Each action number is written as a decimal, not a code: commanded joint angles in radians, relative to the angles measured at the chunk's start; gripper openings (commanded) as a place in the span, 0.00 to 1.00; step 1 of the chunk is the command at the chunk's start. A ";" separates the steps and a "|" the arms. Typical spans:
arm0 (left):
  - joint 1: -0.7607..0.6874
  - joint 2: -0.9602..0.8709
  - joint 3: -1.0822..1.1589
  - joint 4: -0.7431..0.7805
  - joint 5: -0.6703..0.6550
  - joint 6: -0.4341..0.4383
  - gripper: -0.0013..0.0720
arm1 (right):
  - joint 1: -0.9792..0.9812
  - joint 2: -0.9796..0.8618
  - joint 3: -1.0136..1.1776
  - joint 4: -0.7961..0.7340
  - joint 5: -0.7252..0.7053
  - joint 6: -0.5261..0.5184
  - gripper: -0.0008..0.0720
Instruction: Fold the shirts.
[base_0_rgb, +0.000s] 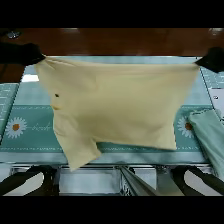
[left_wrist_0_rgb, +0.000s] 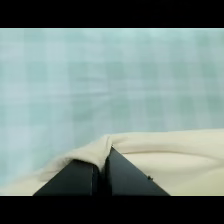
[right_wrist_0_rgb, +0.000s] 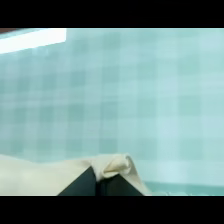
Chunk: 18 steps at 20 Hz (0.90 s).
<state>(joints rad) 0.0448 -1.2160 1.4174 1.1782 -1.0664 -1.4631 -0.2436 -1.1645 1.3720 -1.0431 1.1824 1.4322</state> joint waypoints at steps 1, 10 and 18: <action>-0.006 -0.222 0.060 -0.012 0.211 -0.089 0.07 | 0.047 -0.316 0.096 0.034 -0.169 0.048 0.04; 0.009 -0.371 0.119 0.048 -0.227 0.023 0.07 | 0.034 -0.613 0.341 -0.005 0.262 -0.042 0.04; 0.013 -0.386 -0.065 0.098 -0.230 -0.018 0.97 | 0.060 -0.618 0.165 -0.051 0.206 -0.008 0.87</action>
<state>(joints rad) 0.0521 -1.5967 1.3754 1.2579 -1.2495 -1.4685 -0.1860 -1.7790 1.5669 -1.0927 1.3640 1.4143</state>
